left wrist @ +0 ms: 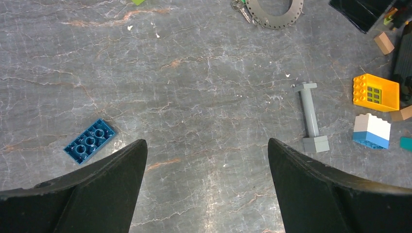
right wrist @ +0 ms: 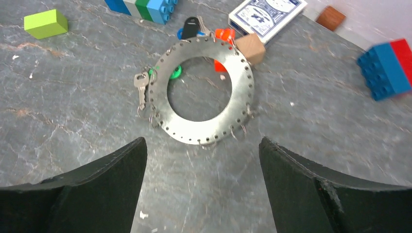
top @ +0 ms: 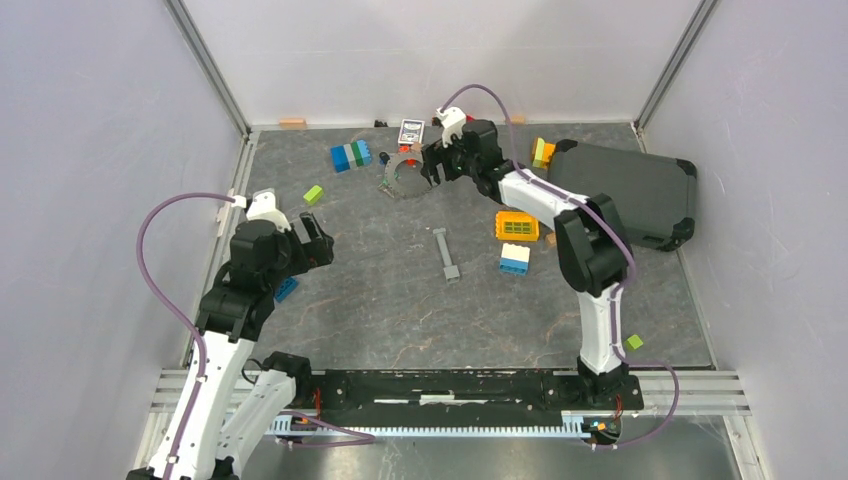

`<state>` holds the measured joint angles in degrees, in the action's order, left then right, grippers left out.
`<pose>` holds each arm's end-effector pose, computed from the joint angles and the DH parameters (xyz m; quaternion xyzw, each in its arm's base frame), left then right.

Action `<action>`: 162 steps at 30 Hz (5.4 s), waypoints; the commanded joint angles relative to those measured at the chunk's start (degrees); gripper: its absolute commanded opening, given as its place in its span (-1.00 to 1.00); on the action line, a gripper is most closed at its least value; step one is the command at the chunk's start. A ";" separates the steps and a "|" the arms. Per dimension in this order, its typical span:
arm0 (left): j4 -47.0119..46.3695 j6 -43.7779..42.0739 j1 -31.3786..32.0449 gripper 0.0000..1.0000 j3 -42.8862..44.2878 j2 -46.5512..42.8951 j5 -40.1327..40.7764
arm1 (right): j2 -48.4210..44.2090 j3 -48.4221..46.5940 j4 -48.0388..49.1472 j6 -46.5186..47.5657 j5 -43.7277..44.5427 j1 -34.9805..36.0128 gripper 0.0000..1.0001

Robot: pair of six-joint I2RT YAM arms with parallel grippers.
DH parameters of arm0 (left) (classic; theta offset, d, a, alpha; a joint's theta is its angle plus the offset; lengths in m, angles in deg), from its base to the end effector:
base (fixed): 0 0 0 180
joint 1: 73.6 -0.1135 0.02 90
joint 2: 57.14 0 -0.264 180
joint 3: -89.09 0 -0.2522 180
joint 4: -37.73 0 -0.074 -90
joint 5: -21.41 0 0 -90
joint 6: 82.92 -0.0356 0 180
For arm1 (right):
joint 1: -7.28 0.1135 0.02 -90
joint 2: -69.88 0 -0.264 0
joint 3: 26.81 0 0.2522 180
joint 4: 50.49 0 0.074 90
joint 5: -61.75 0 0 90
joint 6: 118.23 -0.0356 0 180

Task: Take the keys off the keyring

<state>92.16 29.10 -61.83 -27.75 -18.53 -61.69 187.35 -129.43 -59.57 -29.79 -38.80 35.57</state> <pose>0.1359 -0.0239 0.3286 -0.1072 0.8578 -0.0955 0.4936 0.4241 0.2357 0.2389 -0.2417 0.8006 0.2143 0.5047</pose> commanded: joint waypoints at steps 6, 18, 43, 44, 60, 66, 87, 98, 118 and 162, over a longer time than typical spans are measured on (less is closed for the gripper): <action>-0.86 -0.46 -0.07 1.00 0.62 0.50 -1.27 | 12.34 -13.20 1.57 -0.41 -9.87 -2.96 0.79; -0.85 -0.60 -0.08 1.00 0.73 1.07 -1.68 | 23.78 -21.73 5.61 -3.67 -12.26 -4.02 0.79; -0.85 -1.11 -0.16 1.00 0.87 2.75 -2.57 | 34.17 -30.72 7.12 -9.71 -12.24 -5.31 0.61; -0.85 -1.11 -0.17 1.00 0.87 2.74 -2.58 | 34.22 -30.79 6.98 -9.99 -12.88 -5.22 0.59; -0.85 -1.24 -0.17 1.00 0.93 2.67 -2.80 | 36.38 -31.89 8.04 -14.76 -16.70 -4.30 0.17; -0.85 -1.19 -0.15 1.00 0.95 2.67 -2.82 | 35.68 -30.86 8.35 -14.64 -15.09 -4.32 -0.05; -0.85 -1.46 -1.31 1.00 1.04 3.92 -3.34 | 19.33 -8.10 28.18 -15.10 -17.57 -4.30 -1.00; -0.85 -1.45 -1.35 1.00 1.04 4.03 -3.35 | 9.63 0.51 26.30 -9.84 -19.29 -3.14 -1.00; -1.59 -1.37 -1.48 1.00 0.78 2.53 -4.28 | -19.62 26.04 26.47 5.83 -15.53 1.72 -1.00; -33.75 31.33 -1.31 0.78 -13.78 -16.32 -40.88 | -61.59 66.33 43.71 -88.38 12.07 6.86 -1.00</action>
<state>66.85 52.22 -62.99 -40.03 -33.91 -100.18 127.95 -64.03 -27.79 -108.79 -34.80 42.04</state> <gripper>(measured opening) 0.903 0.021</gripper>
